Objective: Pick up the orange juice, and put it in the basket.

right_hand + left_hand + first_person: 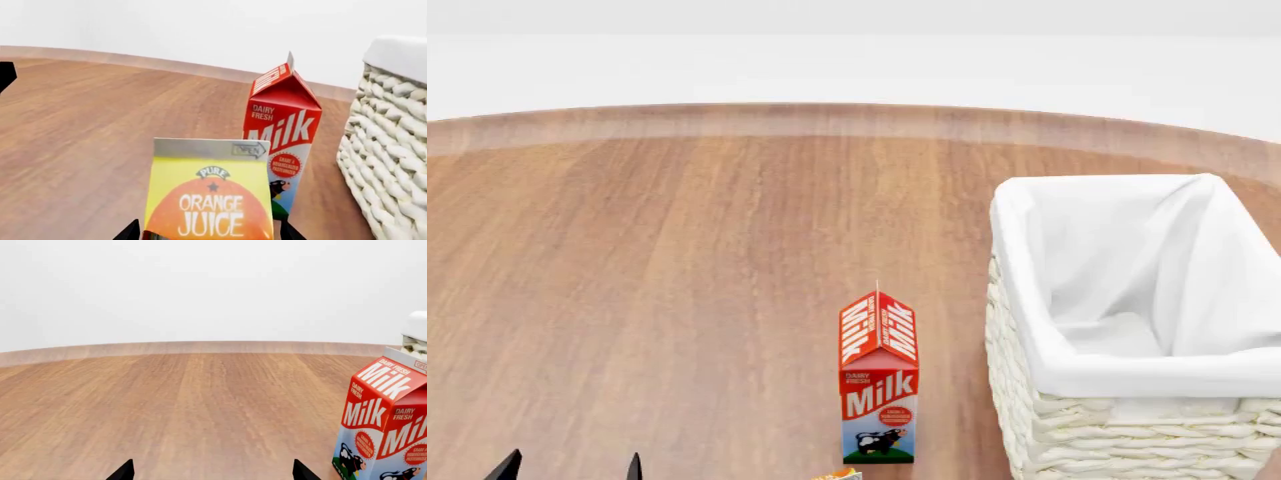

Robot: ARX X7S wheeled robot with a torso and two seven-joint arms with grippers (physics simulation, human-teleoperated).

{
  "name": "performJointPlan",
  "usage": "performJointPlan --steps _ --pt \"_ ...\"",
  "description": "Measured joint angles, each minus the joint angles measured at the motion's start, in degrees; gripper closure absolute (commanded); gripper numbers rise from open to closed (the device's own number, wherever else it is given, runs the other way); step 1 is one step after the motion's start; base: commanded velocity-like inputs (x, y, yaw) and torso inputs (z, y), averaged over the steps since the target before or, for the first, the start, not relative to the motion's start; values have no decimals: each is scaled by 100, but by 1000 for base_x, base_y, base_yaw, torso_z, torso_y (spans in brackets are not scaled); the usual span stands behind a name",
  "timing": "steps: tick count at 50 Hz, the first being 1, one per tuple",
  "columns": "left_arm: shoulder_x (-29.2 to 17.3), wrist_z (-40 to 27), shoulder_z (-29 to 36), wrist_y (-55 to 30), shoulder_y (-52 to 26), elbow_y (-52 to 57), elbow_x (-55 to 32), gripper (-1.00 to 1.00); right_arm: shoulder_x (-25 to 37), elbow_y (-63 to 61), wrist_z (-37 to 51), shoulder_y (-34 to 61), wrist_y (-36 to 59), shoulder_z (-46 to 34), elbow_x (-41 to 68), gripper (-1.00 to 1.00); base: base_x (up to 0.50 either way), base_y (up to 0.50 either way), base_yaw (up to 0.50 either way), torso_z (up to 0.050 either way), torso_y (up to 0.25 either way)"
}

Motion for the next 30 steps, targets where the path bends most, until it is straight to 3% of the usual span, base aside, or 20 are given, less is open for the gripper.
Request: performJointPlan --steps 12,13,30 --pt "-16 -19 23 8 -6 -2 -16 -100 -26 150 17 90 -34 -37 33 -100 0 0 0 0 0" --pt "-18 -21 24 8 -6 -3 -18 -100 -28 161 19 96 -37 -41 34 100 0 0 0 0 0" --pt "-40 -48 55 19 -14 -6 -40 -100 40 3 71 103 -37 -98 228 100 0 0 0 0 0"
